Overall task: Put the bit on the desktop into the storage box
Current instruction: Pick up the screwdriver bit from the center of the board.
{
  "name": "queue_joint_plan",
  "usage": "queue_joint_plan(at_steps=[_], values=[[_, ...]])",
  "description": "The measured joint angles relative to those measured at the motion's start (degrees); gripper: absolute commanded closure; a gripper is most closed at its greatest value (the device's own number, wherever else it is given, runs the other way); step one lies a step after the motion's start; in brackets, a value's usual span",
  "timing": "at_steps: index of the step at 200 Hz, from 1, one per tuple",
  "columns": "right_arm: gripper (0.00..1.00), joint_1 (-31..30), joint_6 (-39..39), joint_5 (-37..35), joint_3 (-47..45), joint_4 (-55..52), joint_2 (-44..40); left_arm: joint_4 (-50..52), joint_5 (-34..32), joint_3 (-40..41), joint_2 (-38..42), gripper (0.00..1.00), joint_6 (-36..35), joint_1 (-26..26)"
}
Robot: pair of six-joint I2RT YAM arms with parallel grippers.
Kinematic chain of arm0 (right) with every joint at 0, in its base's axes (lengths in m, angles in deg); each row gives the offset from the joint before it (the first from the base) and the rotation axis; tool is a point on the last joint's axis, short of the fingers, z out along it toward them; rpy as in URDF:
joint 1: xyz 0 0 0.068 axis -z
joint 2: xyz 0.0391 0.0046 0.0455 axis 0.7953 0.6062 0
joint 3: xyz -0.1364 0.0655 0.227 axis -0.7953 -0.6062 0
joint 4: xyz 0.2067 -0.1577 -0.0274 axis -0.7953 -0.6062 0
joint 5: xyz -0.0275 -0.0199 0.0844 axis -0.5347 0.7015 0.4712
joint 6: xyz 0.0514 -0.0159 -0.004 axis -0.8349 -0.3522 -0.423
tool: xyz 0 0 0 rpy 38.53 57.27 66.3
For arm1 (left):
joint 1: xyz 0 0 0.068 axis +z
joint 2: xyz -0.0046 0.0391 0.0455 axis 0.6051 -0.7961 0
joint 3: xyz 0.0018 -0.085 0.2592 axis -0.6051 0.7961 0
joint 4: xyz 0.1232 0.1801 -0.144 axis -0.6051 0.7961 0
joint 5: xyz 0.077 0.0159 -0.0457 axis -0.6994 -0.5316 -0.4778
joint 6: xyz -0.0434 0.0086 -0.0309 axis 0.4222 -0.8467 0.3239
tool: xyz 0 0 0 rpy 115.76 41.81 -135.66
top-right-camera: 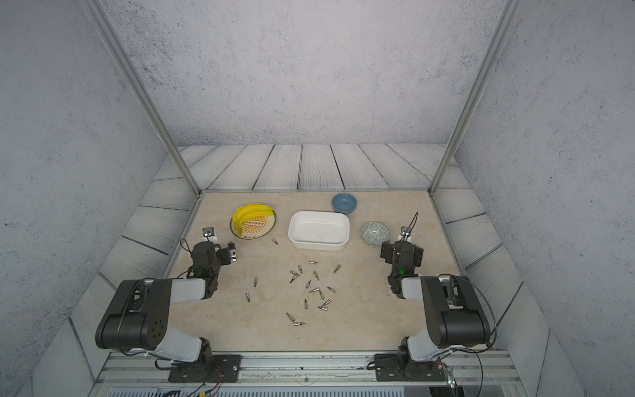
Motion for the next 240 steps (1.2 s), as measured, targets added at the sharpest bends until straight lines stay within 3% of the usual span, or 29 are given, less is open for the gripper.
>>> queue_joint_plan(at_steps=[18, 32, 60, 98, 136, 160, 169, 174, 240], values=[[0.0, 0.0, 0.02, 0.02, 0.0, 0.04, 0.0, 1.38, 1.53, -1.38, 0.22, 0.02, -0.76, 0.02], [0.0, 0.0, 0.66, 0.15, 0.35, -0.48, -0.26, 8.15, 1.79, -4.61, 1.84, 0.02, -0.87, 0.0], [0.0, 0.0, 0.42, 1.33, 10.91, -19.58, -6.27, 21.05, -0.42, -12.2, 8.79, 0.02, 2.03, -0.04], [0.0, -1.16, -3.3, 5.16, 27.76, -39.6, -14.27, 34.58, -2.03, -15.52, 17.59, 0.04, 7.85, -0.96], [0.0, -12.72, -6.29, 4.35, 36.35, -61.83, -15.28, 52.52, -3.72, -18.36, 22.47, 0.11, 16.85, -4.07], [0.0, -20.33, -8.22, 5.6, 39.47, -73.02, -15.3, 61.27, -4.5, -18.27, 28.28, 0.11, 22.29, -10.45], [0.01, -21.68, -9.01, 6.03, 40.37, -76.37, -15.3, 64.13, -4.81, -18.27, 30.03, 0.1, 24.09, -12.74], [0.02, -22.21, -9.46, 6.14, 40.76, -77.9, -15.3, 65.66, -4.79, -18.29, 30.77, 0.0, 25.24, -13.79], [0.04, -26.14, -11.13, 5.84, 47.15, -91.6, -10.47, 83.41, -0.63, -18.12, 30.21, 0.0, 35.78, -19.98]])
